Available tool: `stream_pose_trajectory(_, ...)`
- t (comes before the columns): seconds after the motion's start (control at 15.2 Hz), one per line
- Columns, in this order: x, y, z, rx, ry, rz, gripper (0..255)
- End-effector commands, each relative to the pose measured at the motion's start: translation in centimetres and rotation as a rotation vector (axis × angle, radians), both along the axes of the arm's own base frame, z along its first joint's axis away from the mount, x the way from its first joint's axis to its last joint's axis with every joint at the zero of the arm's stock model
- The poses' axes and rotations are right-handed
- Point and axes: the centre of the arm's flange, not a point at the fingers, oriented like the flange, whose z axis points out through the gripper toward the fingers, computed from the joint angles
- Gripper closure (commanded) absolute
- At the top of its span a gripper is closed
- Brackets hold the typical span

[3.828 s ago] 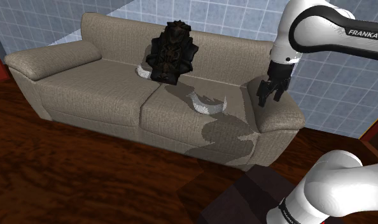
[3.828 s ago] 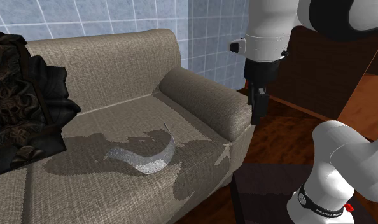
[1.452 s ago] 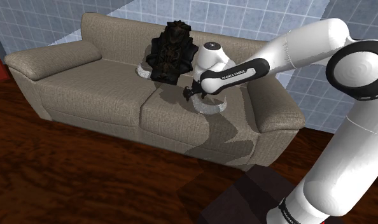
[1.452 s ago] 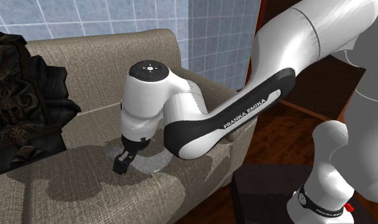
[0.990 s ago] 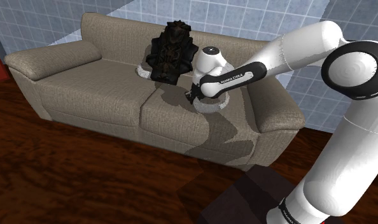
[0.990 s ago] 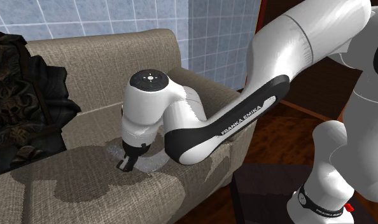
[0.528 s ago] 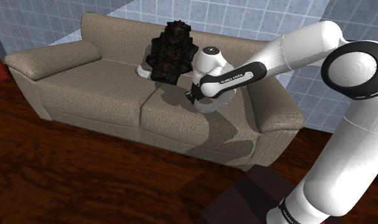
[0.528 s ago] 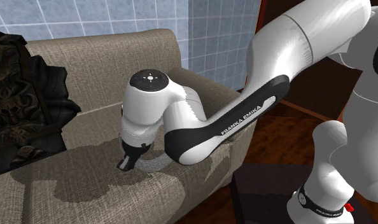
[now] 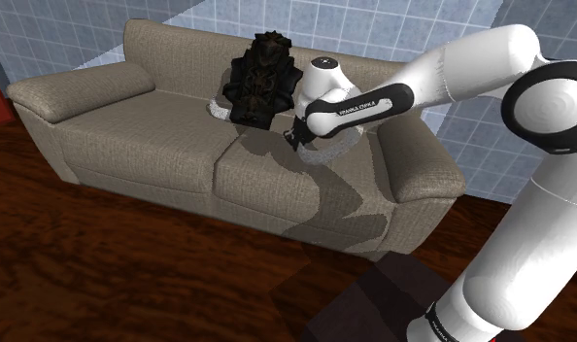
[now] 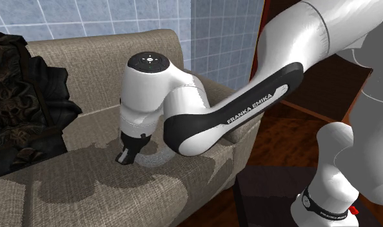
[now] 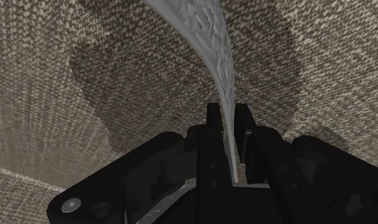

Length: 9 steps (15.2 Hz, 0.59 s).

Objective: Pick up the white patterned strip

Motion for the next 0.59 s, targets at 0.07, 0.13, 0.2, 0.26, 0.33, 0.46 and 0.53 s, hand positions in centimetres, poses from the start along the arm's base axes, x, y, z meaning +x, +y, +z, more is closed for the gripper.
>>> stream_pose_trajectory(0.07, 0.1, 0.0, 1.7, 0.0, 0.0, 0.0, 255)
stream_pose_trajectory(0.13, 0.1, 0.0, 2.2, 0.0, 0.0, 0.0, 255)
stream_pose_trajectory(0.2, 0.1, 0.0, 2.7, 0.0, 0.0, 0.0, 255)
stream_pose_trajectory(0.26, 0.1, 0.0, 3.2, 0.0, 0.0, 0.0, 255)
stream_pose_trajectory(0.33, 0.1, 0.0, 3.8, 0.0, 0.0, 0.0, 255)
stream_pose_trajectory(0.46, 0.0, 0.0, 4.4, 0.0, 0.0, 0.0, 255)
stream_pose_trajectory(0.53, 0.0, 0.0, 4.4, 0.0, 0.0, 0.0, 255)
